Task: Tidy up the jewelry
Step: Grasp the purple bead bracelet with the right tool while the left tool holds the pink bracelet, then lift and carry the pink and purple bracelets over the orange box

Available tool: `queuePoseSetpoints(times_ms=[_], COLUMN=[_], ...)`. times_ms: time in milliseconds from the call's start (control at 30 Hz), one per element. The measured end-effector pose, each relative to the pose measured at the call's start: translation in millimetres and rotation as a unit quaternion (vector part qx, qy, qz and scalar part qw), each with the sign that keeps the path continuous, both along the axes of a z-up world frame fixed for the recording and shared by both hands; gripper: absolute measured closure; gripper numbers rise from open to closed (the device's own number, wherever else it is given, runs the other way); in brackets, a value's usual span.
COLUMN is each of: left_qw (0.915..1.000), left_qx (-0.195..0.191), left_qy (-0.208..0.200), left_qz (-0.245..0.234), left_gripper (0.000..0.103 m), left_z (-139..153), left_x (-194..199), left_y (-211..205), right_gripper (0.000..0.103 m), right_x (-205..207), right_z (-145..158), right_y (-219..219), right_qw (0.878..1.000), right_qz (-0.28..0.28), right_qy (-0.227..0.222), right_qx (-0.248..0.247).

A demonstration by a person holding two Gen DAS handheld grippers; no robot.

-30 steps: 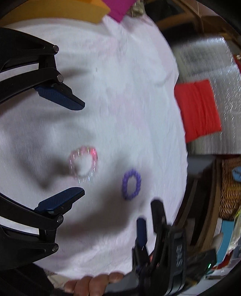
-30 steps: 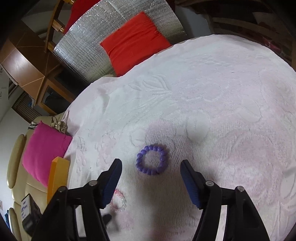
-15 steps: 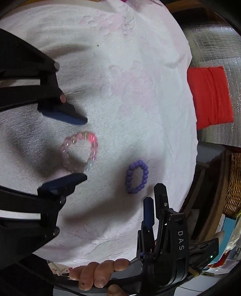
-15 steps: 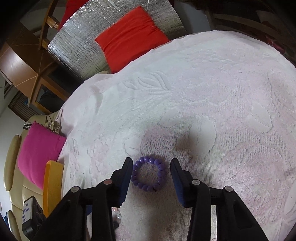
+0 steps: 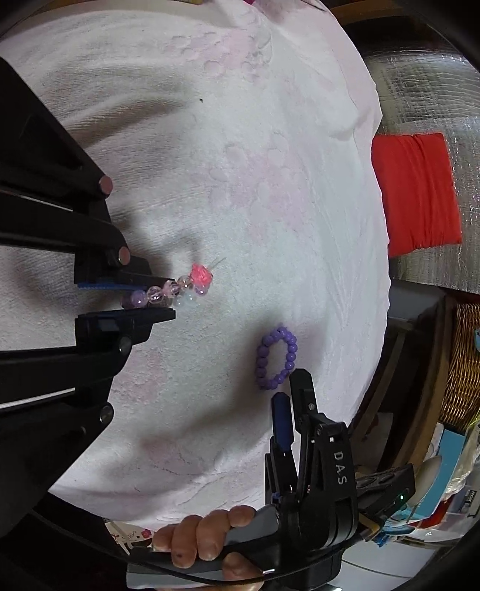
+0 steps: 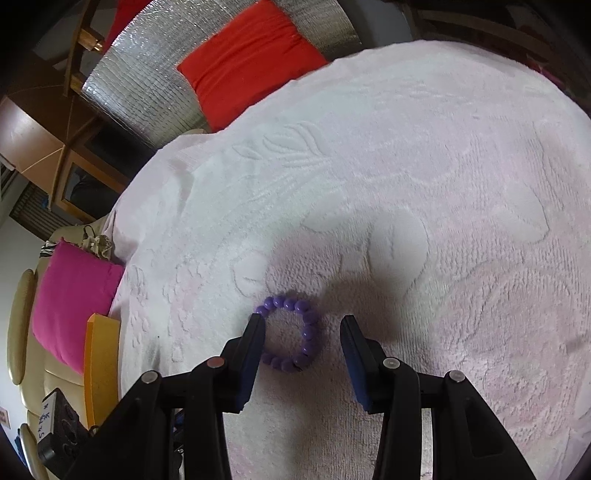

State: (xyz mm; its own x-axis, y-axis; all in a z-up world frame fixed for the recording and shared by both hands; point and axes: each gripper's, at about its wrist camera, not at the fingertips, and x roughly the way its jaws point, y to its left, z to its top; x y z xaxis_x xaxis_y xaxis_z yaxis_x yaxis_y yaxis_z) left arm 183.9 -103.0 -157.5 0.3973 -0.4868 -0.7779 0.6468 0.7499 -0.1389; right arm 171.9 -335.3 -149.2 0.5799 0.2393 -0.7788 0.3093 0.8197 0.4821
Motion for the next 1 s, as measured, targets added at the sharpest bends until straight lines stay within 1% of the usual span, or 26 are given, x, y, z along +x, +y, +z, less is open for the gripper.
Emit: queuePoseSetpoints(times_ms=[167,300,467,533,567,600,633,667,700,767,833,900,1000], left_qw=[1.0,0.9998,0.9995,0.9993,0.9993,0.9993,0.9992,0.9992,0.9991,0.9989,0.9987,0.9987,0.9988], left_qx=[-0.004,-0.004,-0.009,-0.012,-0.012,-0.013,-0.013,-0.014,-0.015,-0.017,-0.018,-0.017,-0.017], left_qy=[0.002,0.009,0.02,0.024,0.025,0.026,0.027,0.027,0.029,0.033,0.034,0.034,0.032], left_qz=[0.007,0.015,0.022,0.024,0.025,0.025,0.025,0.026,0.027,0.03,0.032,0.033,0.035], left_gripper=[0.094,0.094,0.094,0.094,0.094,0.094,0.094,0.094,0.094,0.094,0.094,0.094,0.094], left_z=[0.1,-0.5,-0.4,-0.3,-0.1,-0.1,-0.2,-0.4,-0.8,-1.2,-1.3,-0.9,0.2], left_x=[-1.1,-3.6,-0.4,0.7,1.7,2.2,2.6,2.9,3.6,7.3,8.4,8.8,8.0], left_y=[4.2,3.2,2.5,3.1,3.0,3.0,3.0,3.0,3.5,5.6,6.7,7.6,8.4], right_gripper=[0.057,0.057,0.056,0.056,0.057,0.063,0.07,0.075,0.084,0.087,0.09,0.091,0.092], right_x=[-3.7,-1.9,3.3,6.6,8.5,10.4,12.4,14.2,16.1,18.6,19.1,18.4,15.4], right_z=[-1.0,-4.6,-6.5,-6.2,-5.2,-4.5,-4.0,-4.0,-4.3,-4.1,-3.2,-2.1,1.5], right_y=[-2.3,-1.2,4.2,9.6,13.9,18.1,23.2,29.6,34.2,42.9,46.5,46.1,41.8], right_qw=[1.0,1.0,1.0,1.0,0.999,0.998,0.996,0.992,0.988,0.981,0.976,0.975,0.979], right_qz=[0.001,-0.002,-0.01,-0.009,-0.007,-0.004,-0.002,0.0,0.003,0.013,0.017,0.02,0.02], right_qy=[-0.003,0.003,0.001,0.001,0.0,0.001,0.003,0.007,0.012,0.012,0.011,0.008,0.003], right_qx=[0.014,0.016,-0.006,-0.025,-0.043,-0.064,-0.091,-0.124,-0.153,-0.196,-0.216,-0.22,-0.204])
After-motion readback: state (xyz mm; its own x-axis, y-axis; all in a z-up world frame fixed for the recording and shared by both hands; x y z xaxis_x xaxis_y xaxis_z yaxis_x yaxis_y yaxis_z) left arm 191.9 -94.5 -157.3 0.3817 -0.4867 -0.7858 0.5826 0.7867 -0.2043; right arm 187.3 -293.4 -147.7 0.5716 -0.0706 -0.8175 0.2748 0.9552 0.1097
